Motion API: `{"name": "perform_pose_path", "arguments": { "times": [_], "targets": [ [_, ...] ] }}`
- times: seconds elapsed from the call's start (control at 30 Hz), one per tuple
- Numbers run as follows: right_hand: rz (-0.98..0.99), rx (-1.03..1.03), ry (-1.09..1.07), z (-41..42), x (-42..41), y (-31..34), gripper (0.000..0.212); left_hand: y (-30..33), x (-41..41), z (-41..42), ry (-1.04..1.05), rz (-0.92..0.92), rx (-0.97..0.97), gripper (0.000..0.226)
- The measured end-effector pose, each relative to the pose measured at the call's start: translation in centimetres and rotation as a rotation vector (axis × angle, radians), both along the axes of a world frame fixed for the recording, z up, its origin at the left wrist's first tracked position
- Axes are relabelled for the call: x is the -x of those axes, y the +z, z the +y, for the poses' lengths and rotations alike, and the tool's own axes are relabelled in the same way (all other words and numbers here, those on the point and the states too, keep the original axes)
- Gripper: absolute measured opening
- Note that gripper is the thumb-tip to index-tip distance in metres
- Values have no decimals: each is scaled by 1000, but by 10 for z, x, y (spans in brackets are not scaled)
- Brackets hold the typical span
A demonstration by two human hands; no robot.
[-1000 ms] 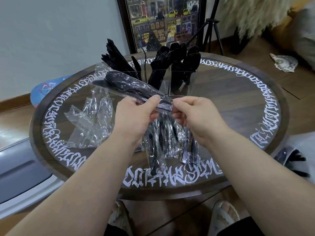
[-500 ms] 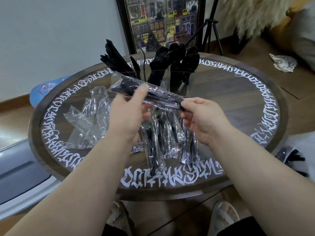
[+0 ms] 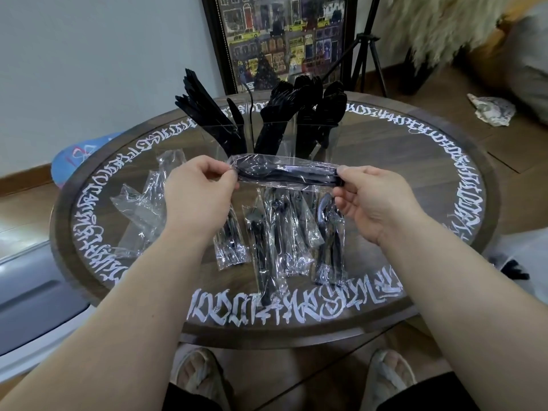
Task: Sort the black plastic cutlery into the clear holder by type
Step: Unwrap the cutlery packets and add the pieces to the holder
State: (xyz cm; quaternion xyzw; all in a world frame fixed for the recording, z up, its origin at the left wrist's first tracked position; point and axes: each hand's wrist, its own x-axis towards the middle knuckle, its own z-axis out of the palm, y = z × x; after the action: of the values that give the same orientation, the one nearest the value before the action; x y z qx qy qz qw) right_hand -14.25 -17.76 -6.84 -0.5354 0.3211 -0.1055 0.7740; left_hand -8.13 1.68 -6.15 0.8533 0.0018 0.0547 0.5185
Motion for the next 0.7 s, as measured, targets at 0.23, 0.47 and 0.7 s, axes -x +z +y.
{"name": "perform_pose_path", "arguments": {
  "times": [0.23, 0.47, 0.7],
  "targets": [
    [-31, -10, 44, 1, 1, 2, 11, -4, -2, 0, 35, 57, 55, 18],
    [-42, -50, 92, 1, 3, 5, 7, -6, -2, 1, -18, 27, 18, 21],
    [-77, -87, 49, 0, 3, 8, 6, -6, -5, 1, -6, 2, -59, 21]
  ]
}}
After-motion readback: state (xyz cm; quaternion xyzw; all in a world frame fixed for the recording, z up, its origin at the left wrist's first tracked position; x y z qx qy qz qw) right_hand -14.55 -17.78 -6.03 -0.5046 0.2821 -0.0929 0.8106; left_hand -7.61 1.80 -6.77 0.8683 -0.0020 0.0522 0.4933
